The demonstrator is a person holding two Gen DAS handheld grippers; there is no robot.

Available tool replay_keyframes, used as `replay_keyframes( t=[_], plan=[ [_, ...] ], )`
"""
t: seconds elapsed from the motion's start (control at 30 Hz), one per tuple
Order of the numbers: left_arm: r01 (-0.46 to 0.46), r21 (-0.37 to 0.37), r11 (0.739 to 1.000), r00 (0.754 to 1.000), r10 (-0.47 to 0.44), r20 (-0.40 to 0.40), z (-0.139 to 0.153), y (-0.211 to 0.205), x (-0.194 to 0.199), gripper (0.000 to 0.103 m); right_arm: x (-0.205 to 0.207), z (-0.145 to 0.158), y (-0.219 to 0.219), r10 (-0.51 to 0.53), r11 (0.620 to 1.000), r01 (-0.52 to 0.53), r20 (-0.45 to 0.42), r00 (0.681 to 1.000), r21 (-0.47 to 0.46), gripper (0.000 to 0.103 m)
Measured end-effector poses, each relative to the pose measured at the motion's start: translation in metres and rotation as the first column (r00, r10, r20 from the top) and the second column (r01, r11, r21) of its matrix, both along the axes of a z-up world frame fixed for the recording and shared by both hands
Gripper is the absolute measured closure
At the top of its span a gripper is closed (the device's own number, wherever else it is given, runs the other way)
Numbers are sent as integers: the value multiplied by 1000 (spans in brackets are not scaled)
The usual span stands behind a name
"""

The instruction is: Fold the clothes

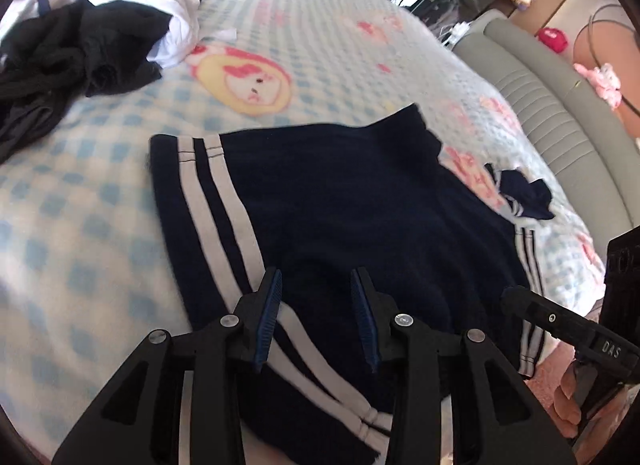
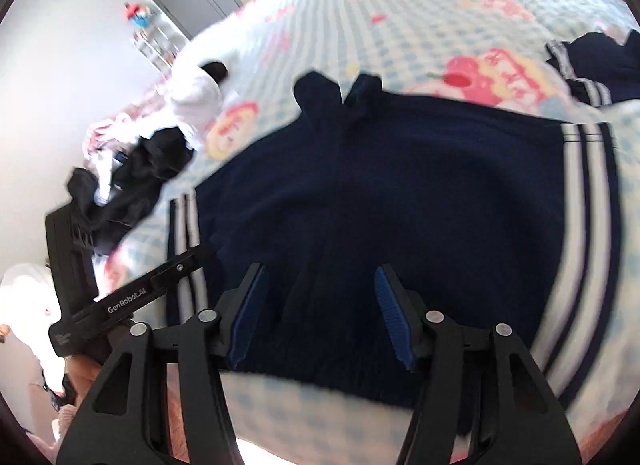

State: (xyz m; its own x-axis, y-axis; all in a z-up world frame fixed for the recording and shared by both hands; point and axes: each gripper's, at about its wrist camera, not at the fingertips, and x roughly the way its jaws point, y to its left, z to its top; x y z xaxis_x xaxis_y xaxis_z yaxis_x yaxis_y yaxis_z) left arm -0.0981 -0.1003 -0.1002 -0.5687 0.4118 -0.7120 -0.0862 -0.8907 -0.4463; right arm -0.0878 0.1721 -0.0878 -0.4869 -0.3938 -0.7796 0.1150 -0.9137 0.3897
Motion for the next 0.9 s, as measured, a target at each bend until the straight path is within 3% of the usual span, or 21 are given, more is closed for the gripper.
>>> replay_keyframes(
  t=[0.1, 0.17, 0.27, 0.4, 0.5, 0.57, 0.73, 0.9],
  plan=[
    [52, 32, 998, 999, -52, -12, 4, 11, 18, 59, 21, -2, 9, -24, 991, 27, -21, 999, 134, 41],
    [96, -3, 995, 995, -96, -10, 5, 30, 21, 59, 29, -17, 21, -55, 986, 50, 24, 998, 158, 41],
    [130, -76, 989, 991, -128, 29, -1, 57, 20, 59, 41, -28, 40, -91, 989, 84, 57, 994, 118, 49],
    [121, -163, 979, 990, -107, 91, -17, 70, 28, 60, 59, -14, 69, -161, 986, 160, 7, 987, 50, 48],
    [123, -131, 984, 992, -122, 21, -1, 68, 39, 62, 67, -5, 76, -166, 986, 167, -33, 986, 26, 44],
    [136, -108, 985, 990, -140, -28, 9, 71, 45, 62, 69, -12, 74, -157, 987, 157, -14, 988, 21, 44],
    [129, -219, 967, 991, -116, 72, -10, 86, 40, 62, 65, -26, 73, -157, 984, 151, 61, 986, 90, 46],
    [158, -161, 974, 987, -151, 54, -4, 71, 51, 61, 72, -24, 87, -214, 973, 209, 52, 975, 96, 47]
  ],
)
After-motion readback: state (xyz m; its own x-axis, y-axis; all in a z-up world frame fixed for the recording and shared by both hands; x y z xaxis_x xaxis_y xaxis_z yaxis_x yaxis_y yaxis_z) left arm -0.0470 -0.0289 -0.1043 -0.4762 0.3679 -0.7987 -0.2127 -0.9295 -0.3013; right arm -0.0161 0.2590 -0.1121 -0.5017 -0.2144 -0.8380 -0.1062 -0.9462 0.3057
